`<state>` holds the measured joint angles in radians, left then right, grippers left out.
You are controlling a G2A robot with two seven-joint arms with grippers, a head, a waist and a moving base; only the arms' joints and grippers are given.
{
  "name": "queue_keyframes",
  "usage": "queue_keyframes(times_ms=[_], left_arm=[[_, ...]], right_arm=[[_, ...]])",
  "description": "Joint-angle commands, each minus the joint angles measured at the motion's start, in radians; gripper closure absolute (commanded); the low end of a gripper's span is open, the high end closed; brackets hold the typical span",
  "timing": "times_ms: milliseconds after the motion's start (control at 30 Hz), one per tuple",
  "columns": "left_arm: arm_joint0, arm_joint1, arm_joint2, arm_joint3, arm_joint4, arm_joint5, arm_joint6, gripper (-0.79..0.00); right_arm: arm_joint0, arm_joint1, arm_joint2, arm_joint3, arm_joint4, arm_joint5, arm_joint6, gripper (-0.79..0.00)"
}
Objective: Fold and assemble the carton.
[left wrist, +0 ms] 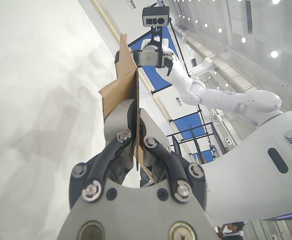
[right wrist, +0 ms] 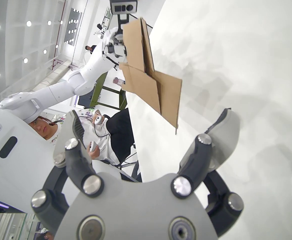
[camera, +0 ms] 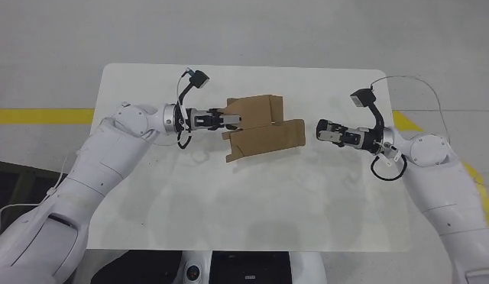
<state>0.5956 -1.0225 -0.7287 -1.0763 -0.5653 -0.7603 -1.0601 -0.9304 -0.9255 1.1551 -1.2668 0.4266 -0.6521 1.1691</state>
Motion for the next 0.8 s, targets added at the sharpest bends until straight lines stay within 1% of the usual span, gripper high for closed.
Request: queue_keyframes(times_ms=[0, 100, 267, 300, 333, 367, 400, 500, 633, 700, 767], left_arm=[[-0.004, 0.001, 0.001, 0.000, -0.028, 0.007, -0.007, 0.000], [-0.006, 0.003, 0.006, -0.006, -0.057, 0.018, -0.018, 0.000], [-0.002, 0.001, 0.015, -0.016, -0.104, 0.037, -0.037, 0.000], [-0.001, 0.000, 0.017, -0.018, -0.110, 0.040, -0.040, 0.000], [0.000, 0.000, 0.018, -0.018, -0.117, 0.043, -0.042, 0.000], [0.000, -0.001, 0.019, -0.018, -0.123, 0.044, -0.044, 0.000], [0.001, -0.002, 0.019, -0.017, -0.128, 0.046, -0.046, 0.000], [0.001, -0.003, 0.018, -0.015, -0.139, 0.050, -0.050, 0.000], [0.003, -0.004, 0.016, -0.011, -0.148, 0.057, -0.057, 0.000], [0.005, -0.005, 0.015, -0.012, -0.152, 0.063, -0.062, 0.000], [0.009, -0.004, 0.013, -0.012, -0.154, 0.066, -0.066, 0.000]], right_arm=[[-0.006, -0.001, -0.013, 0.002, 0.003, -0.003, -0.004, -0.785], [-0.014, -0.004, -0.044, -0.029, 0.056, -0.014, -0.015, -0.785], [-0.005, -0.006, -0.106, -0.061, 0.066, -0.022, -0.023, -0.785], [-0.001, -0.007, -0.118, -0.059, 0.070, -0.026, -0.027, -0.757], [0.003, -0.008, -0.130, -0.055, 0.069, -0.028, -0.029, -0.603], [0.008, -0.008, -0.141, -0.050, 0.068, -0.031, -0.032, -0.511], [0.013, -0.009, -0.151, -0.044, 0.068, -0.035, -0.036, -0.376], [0.026, -0.010, -0.176, -0.028, 0.072, -0.042, -0.043, -0.277], [0.038, -0.009, -0.191, 0.007, 0.092, -0.055, -0.056, -0.188], [0.044, -0.008, -0.194, 0.026, 0.102, -0.063, -0.064, -0.120], [0.049, -0.007, -0.199, 0.034, 0.109, -0.068, -0.069, -0.080]])
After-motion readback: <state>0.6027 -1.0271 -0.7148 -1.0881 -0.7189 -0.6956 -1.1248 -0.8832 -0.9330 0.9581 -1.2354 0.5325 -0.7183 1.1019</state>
